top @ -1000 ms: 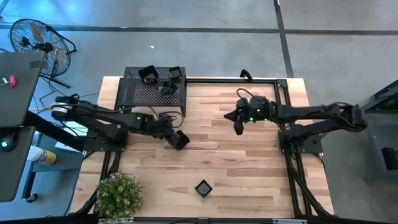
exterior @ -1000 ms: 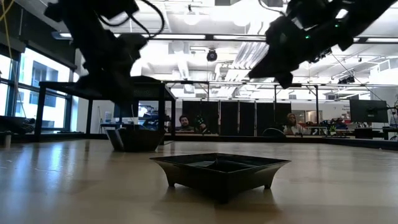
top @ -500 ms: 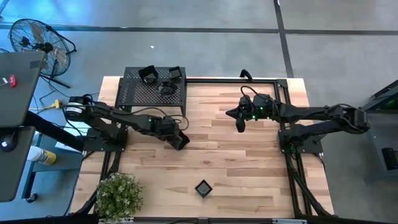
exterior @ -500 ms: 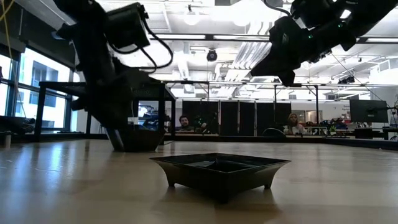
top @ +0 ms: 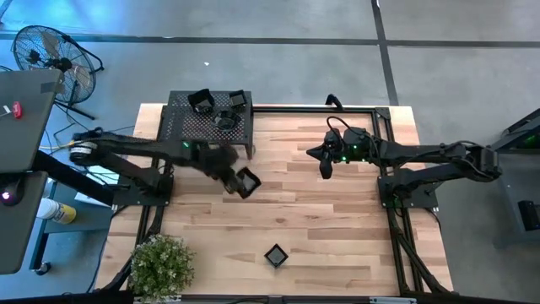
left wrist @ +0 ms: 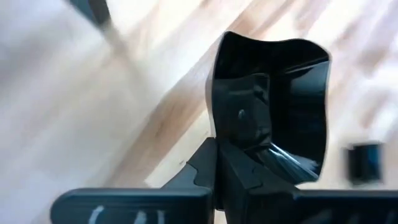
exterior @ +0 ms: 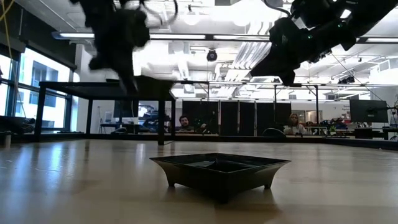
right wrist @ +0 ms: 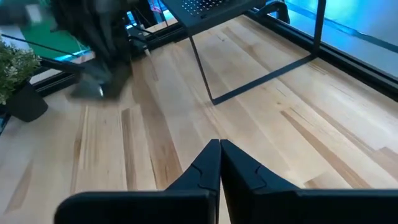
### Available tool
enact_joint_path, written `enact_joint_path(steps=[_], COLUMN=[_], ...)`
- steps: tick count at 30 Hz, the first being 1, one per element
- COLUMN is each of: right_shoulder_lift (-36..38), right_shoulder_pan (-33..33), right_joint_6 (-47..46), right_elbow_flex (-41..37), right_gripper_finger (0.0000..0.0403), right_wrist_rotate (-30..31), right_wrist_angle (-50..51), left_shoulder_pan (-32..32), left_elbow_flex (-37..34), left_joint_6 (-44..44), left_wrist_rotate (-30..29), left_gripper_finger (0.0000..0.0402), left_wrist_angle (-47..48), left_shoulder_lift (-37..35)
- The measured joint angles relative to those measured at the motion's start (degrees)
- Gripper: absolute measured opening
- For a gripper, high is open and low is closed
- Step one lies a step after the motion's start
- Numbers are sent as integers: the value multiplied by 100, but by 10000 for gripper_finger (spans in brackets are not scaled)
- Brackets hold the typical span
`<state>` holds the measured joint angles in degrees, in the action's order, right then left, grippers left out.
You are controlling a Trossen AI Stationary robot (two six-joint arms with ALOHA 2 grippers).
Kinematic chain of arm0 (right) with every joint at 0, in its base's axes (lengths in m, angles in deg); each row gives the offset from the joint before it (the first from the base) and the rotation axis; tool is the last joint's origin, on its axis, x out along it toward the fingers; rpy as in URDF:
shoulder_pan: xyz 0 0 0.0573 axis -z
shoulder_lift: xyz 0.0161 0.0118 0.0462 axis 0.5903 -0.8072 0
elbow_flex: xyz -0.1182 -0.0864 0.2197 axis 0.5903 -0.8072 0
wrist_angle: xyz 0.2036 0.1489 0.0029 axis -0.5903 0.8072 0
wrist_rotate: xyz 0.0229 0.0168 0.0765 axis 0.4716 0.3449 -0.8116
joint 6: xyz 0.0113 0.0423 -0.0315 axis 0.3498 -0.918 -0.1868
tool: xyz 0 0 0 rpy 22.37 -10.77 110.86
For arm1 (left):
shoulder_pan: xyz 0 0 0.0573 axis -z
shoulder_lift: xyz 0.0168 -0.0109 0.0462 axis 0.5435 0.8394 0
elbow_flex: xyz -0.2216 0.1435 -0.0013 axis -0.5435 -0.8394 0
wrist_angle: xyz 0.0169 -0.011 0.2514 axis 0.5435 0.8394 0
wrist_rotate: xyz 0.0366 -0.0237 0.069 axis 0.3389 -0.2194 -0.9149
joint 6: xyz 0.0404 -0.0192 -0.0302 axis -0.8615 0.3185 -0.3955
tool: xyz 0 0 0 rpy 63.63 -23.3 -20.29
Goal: Pick & Place Mini shaped plates
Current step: Stack the distorted square plate on top of the other distorted square plates on the shelf
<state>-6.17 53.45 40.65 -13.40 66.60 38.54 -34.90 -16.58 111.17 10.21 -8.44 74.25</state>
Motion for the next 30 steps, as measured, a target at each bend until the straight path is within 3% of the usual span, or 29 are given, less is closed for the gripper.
enact_joint_path(steps=[6,11,15,21,30], right_shoulder_lift=[-2,-2,-2,-2,-2], right_shoulder_pan=[0,0,0,0,0], right_joint_6=[124,155,155,155,155], right_elbow_flex=[2,2,2,2,2], right_gripper_finger=[4,1,4,2,3], right_wrist_rotate=[6,4,-5,-9,-11], right_wrist_angle=[-19,-31,-41,-39,-37], left_shoulder_pan=[-1172,-2838,-4303,-5963,-6455], left_elbow_flex=[1512,2900,3619,3833,3831], left_joint_6=[-1519,-3176,-4406,-5552,-6249], left_wrist_rotate=[416,571,891,942,942], left_gripper_finger=[1,1,1,0,0], left_wrist_angle=[1443,2691,3385,3814,3435], left_shoulder_lift=[-563,-437,-140,268,679])
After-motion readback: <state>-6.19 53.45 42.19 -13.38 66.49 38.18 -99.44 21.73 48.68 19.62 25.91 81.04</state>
